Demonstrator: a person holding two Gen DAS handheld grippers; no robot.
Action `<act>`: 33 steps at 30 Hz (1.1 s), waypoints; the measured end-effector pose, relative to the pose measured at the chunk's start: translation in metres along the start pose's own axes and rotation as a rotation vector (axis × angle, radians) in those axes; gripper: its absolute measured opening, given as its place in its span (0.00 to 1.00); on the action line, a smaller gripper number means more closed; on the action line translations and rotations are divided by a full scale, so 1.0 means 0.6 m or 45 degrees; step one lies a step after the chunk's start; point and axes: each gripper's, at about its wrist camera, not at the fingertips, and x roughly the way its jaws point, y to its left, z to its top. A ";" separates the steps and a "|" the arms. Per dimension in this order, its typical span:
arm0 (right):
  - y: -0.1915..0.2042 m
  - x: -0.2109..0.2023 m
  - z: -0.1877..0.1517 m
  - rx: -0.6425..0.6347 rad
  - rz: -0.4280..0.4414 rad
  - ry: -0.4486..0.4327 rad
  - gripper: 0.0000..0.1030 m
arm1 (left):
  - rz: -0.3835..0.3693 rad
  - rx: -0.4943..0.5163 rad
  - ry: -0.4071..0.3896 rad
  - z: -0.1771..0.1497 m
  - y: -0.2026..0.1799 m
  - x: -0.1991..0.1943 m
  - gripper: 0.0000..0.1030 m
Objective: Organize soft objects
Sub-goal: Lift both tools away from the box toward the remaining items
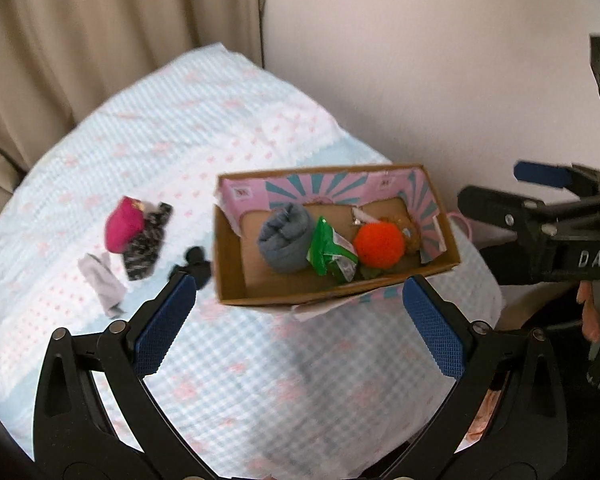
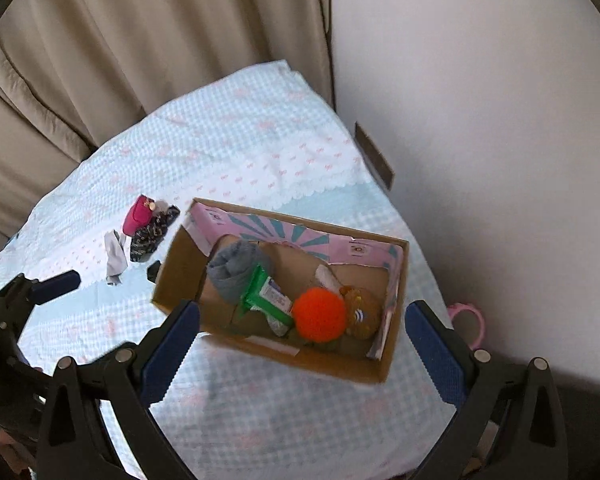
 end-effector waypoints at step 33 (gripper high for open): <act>0.454 -0.197 -0.166 0.149 -0.121 -0.461 0.99 | 0.065 -0.059 -0.404 -0.186 0.418 -0.314 1.00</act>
